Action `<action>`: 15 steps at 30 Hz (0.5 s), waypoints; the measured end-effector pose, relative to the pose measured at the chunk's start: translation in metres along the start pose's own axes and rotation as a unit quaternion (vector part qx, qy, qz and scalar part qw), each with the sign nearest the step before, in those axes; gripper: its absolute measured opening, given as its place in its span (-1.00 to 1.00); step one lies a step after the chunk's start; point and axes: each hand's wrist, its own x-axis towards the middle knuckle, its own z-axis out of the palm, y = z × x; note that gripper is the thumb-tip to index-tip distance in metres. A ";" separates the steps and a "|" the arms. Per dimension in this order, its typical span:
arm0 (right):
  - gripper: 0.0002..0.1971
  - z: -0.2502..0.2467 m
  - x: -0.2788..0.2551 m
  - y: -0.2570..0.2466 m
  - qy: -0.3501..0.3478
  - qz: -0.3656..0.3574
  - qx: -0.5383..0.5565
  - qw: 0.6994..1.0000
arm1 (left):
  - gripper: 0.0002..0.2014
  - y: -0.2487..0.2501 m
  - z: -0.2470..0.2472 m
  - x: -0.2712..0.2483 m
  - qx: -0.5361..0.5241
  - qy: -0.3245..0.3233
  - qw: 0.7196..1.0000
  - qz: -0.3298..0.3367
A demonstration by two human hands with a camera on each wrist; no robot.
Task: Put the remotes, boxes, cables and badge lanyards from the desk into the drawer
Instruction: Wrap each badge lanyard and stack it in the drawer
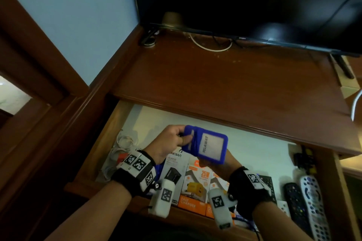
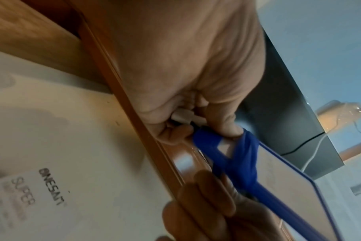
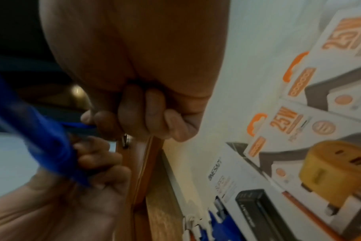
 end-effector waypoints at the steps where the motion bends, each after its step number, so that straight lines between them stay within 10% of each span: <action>1: -0.86 0.002 0.002 0.001 -0.003 -0.011 0.019 1.000 | -0.77 0.002 0.005 0.000 -0.028 0.017 0.999 0.002; 7: -0.87 0.014 -0.004 0.000 -0.073 -0.026 0.036 0.996 | -0.70 -0.013 0.032 -0.010 -0.260 0.094 0.961 0.006; 15: -0.60 -0.023 -0.025 0.035 -0.048 0.040 -0.141 0.988 | -0.82 -0.022 0.005 -0.040 -0.096 0.210 0.972 -0.034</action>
